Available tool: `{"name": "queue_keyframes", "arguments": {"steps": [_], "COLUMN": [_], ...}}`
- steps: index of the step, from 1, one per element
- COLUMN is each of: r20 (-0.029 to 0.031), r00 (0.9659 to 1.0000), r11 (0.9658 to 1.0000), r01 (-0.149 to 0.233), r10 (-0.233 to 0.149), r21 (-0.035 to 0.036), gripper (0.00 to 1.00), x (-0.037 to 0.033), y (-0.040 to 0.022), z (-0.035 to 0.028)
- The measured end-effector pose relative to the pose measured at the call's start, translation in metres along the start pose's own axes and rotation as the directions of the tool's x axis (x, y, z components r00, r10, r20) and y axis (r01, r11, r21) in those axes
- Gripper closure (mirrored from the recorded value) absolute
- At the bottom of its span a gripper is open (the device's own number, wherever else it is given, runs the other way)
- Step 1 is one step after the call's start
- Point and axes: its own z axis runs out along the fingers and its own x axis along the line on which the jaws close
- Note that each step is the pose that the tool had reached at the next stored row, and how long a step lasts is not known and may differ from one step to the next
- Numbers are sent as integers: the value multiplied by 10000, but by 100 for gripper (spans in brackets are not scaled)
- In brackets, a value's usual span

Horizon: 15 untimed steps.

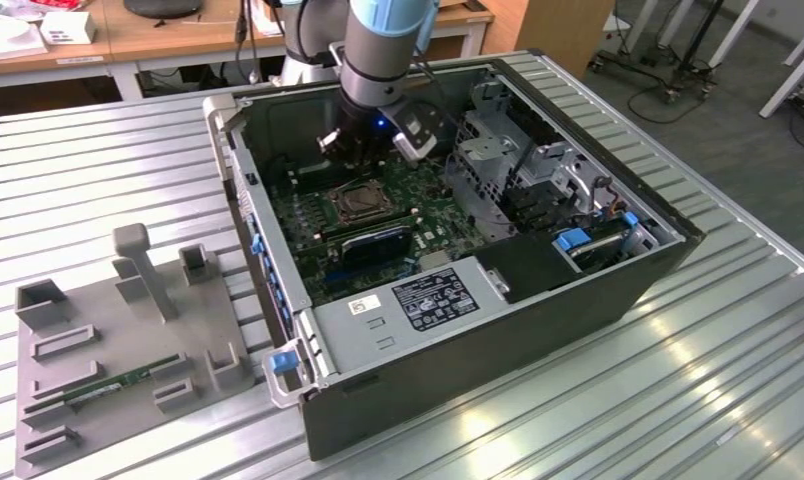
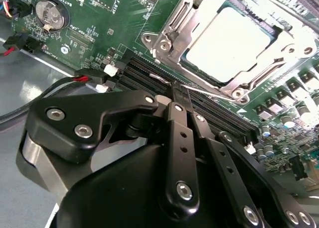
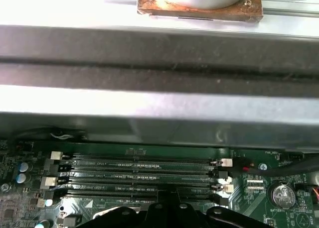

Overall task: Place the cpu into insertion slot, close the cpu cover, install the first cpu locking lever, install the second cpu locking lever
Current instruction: 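Install the first cpu locking lever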

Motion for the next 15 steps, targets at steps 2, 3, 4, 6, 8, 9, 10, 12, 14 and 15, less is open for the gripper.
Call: {"name": "queue_keyframes", "arguments": {"steps": [2,3,4,6,8,9,10,12,14,15], "r20": [3,2,0,1,1,1,1,1,0,1], "r00": [10000,10000,10000,10000,10000,10000,10000,10000,10000,10000], "r11": [10000,10000,10000,10000,10000,10000,10000,10000,10000,10000], "r01": [0,-1,-1,-2,-2,0,0,-2,0,-2], "r10": [0,1,1,2,2,0,0,2,0,2], "r21": [-8,-3,0,0,1,-6,-13,-16,-15,-16], "gripper": [89,89,89,89,89,89,89,89,89,89], "x": [-7,-10,-13,-16,-15,13,38,103,173,206], "y": [15,19,19,19,20,20,21,21,20,20], "z": [9,10,10,10,11,12,14,19,25,29]}}
